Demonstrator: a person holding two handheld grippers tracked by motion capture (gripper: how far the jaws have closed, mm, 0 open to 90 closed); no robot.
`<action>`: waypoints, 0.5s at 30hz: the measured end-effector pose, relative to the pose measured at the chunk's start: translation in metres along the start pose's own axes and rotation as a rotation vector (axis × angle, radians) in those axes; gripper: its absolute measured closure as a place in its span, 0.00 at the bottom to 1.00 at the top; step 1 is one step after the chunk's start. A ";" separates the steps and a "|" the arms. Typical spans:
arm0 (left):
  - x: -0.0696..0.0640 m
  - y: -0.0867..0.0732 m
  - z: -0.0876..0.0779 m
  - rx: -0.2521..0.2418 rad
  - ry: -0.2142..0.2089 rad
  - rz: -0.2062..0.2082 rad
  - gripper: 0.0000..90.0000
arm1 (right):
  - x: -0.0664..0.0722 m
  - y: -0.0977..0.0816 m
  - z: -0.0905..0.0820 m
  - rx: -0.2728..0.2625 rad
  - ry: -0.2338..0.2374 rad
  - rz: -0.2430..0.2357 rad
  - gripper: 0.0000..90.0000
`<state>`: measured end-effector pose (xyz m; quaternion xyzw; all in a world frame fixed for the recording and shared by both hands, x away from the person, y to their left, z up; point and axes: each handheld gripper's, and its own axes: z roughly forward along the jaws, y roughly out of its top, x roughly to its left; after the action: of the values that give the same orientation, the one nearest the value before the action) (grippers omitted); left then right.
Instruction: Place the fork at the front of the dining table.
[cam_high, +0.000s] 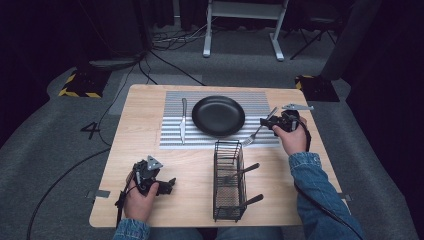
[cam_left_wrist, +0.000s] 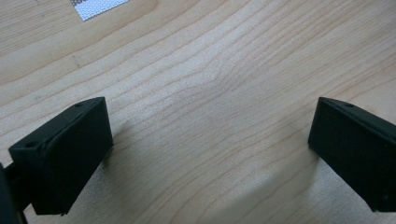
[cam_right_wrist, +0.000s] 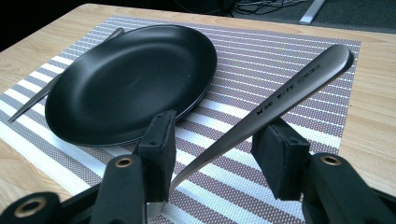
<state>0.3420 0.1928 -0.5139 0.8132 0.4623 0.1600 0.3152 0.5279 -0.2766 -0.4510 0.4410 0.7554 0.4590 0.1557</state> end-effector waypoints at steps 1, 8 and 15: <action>0.000 0.000 0.000 0.000 0.000 0.000 0.00 | 0.000 0.000 0.000 0.000 -0.001 0.000 0.56; 0.000 0.000 0.000 0.000 0.000 0.000 0.00 | -0.007 0.001 0.004 0.013 -0.014 0.020 0.56; 0.000 0.000 0.000 0.000 0.000 0.000 0.00 | -0.013 0.003 0.006 0.020 -0.031 0.009 0.56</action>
<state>0.3420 0.1928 -0.5138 0.8133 0.4623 0.1599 0.3151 0.5408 -0.2834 -0.4543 0.4530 0.7556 0.4450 0.1609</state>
